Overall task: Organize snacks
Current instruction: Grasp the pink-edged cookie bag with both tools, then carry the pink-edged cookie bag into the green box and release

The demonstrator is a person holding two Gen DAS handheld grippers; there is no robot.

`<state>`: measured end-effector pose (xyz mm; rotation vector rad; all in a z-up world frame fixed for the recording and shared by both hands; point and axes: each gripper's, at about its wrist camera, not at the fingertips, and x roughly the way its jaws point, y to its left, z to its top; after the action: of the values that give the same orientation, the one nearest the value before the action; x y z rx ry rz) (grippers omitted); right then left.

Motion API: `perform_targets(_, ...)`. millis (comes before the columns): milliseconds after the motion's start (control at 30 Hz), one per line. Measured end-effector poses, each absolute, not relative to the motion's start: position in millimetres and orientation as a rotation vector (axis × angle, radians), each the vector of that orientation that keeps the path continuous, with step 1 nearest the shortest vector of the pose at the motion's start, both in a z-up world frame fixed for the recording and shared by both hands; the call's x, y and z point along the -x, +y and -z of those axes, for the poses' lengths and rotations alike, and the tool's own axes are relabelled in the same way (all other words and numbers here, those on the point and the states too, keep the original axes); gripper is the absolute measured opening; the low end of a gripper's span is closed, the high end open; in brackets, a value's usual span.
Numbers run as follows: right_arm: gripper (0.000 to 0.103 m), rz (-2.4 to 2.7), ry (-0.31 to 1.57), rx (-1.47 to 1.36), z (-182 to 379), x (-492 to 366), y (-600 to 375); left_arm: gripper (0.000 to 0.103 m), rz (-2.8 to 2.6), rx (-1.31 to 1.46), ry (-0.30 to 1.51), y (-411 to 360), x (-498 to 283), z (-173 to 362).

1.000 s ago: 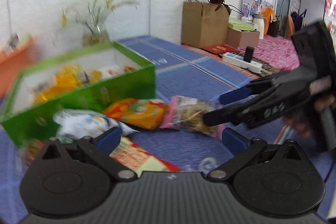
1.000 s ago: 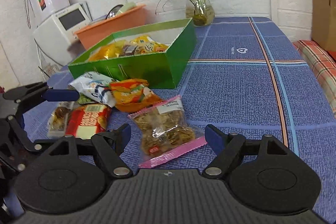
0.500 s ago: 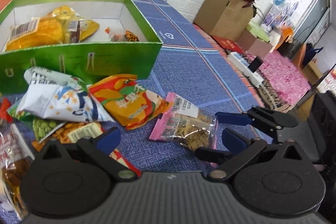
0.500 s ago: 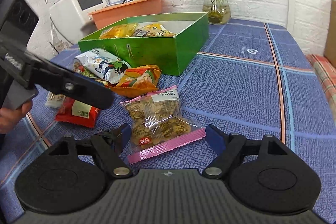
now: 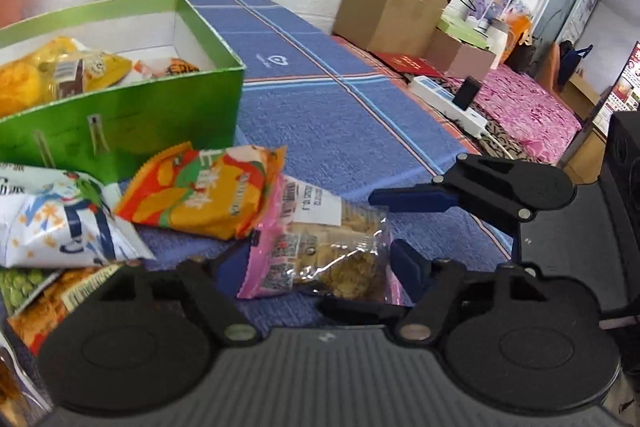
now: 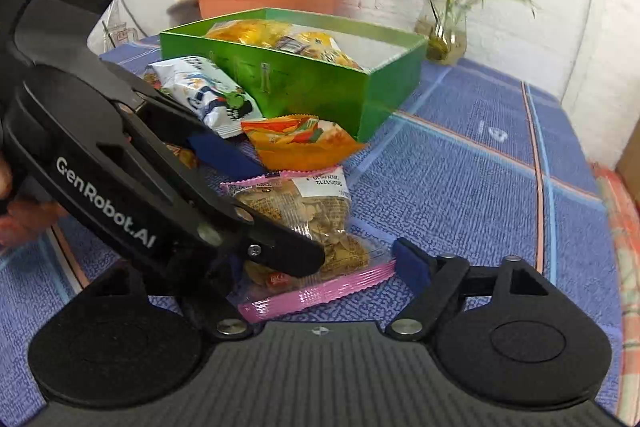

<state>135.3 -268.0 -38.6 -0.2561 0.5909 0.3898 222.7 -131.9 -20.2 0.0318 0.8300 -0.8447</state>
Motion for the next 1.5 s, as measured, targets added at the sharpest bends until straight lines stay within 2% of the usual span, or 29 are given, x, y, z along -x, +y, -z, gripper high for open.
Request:
perform_targets(233, 0.103, -0.325, 0.557, 0.330, 33.8, -97.7, -244.9, 0.066, 0.909, -0.022, 0.820, -113.7, -195.0, 16.6)
perform_targets(567, 0.103, -0.390, 0.311, 0.425, 1.0, -81.2, -197.9, 0.066, 0.806, -0.074, 0.560, -58.8, -148.5, -31.6)
perform_targets(833, 0.103, -0.391, 0.179, 0.471, -10.3, -141.2, -155.5, 0.066, 0.662, -0.060, 0.484, -22.4, -194.3, -54.2)
perform_targets(1033, 0.103, -0.385, 0.213, 0.438, -23.6, -211.0, -146.6, 0.066, 0.607, -0.083, 0.492, -20.6, -264.1, -62.6)
perform_targets(1067, 0.103, -0.393, 0.229, 0.417, -23.6, -222.9, -147.9, 0.069, 0.596, -0.071, 0.510, -20.0, -278.7, -61.3)
perform_targets(1100, 0.103, -0.399, 0.246, 0.388, -23.0, -236.4, -149.7, 0.077, 0.584, -0.063, 0.524, -19.1, -292.4, -59.3)
perform_targets(1233, 0.103, -0.415, 0.326, 0.224, -18.0, -266.4, -162.5, 0.095, 0.521, 0.009, 0.606, -11.2, -336.3, -45.9)
perform_targets(1333, 0.103, -0.434, 0.300, 0.226, -15.9, -249.8, -165.3, 0.097, 0.497, 0.063, 0.584, 1.0, -332.2, -45.4)
perform_targets(1500, 0.103, -0.368, 0.229, 0.319, -16.0, -212.4, -174.1, 0.102, 0.408, -0.024, 0.483, 8.0, -297.5, -51.5)
